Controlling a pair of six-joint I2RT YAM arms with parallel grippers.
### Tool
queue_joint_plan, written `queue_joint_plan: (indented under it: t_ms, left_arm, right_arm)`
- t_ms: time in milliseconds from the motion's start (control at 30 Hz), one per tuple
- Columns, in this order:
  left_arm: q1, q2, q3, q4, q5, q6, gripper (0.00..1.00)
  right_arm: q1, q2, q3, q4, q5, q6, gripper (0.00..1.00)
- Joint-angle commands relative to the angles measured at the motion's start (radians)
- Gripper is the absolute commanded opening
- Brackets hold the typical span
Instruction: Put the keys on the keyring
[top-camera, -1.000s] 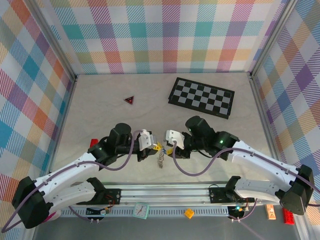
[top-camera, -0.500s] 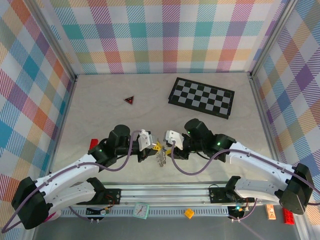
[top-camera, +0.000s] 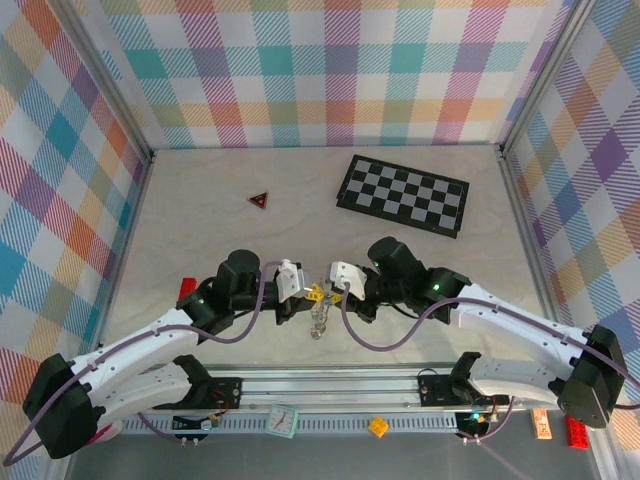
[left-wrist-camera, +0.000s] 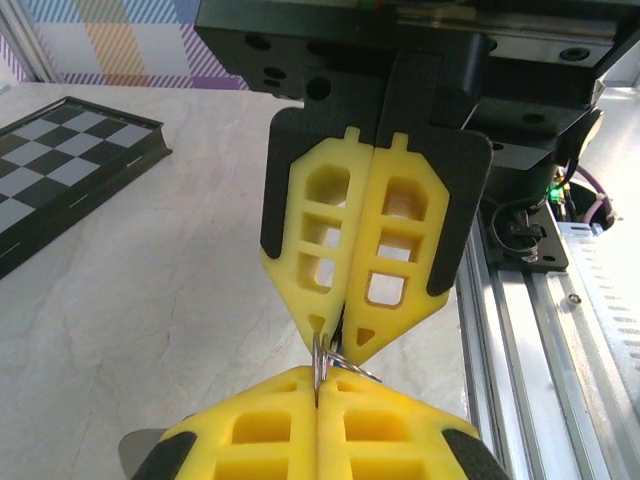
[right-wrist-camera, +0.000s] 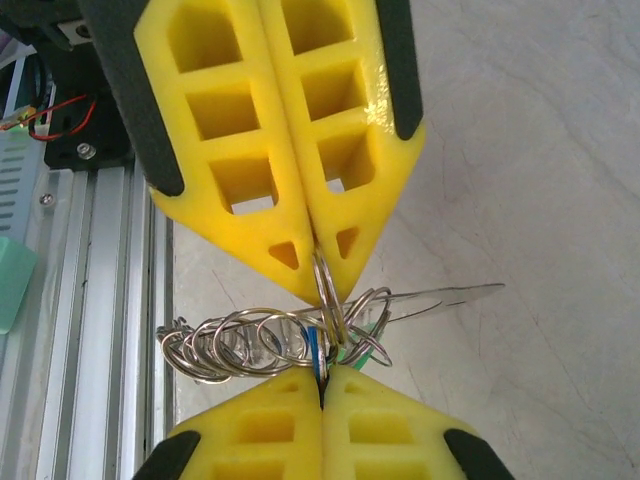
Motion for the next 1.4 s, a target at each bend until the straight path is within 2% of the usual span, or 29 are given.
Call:
queue_joint_plan:
  t_ms: [0, 133, 267, 400, 500, 667, 900, 1367]
  left_arm:
    - [-0.013, -0.03, -0.01, 0.094, 0.06, -0.008, 0.0]
    - [-0.013, -0.029, -0.017, 0.118, 0.06, -0.008, 0.0]
    - [-0.013, -0.023, -0.021, 0.115, 0.058, -0.004, 0.0]
    - [-0.013, -0.021, -0.025, 0.112, 0.057, -0.002, 0.0]
    - [-0.013, -0.024, -0.028, 0.113, 0.058, -0.002, 0.0]
    - [-0.015, -0.022, -0.027, 0.113, 0.064, -0.001, 0.0]
    - [-0.015, -0.02, -0.025, 0.113, 0.076, -0.003, 0.0]
    - [-0.015, -0.018, -0.022, 0.119, 0.089, -0.004, 0.0]
  right_arm:
    - [0.002, 0.044, 0.03, -0.059, -0.049, -0.027, 0.0]
    - [0.004, 0.082, 0.051, -0.088, -0.076, -0.013, 0.0]
    - [0.003, 0.042, 0.041, -0.054, -0.053, -0.011, 0.0]
    - [0.002, -0.01, 0.019, -0.034, -0.015, -0.006, 0.17]
    - [-0.005, -0.053, -0.006, -0.027, 0.0, -0.002, 0.21]
    - [-0.008, -0.099, -0.034, 0.019, -0.014, 0.02, 0.22]
    - [-0.008, -0.088, -0.047, 0.108, -0.042, 0.051, 0.22]
    - [-0.008, -0.043, -0.043, 0.139, -0.067, 0.062, 0.2]
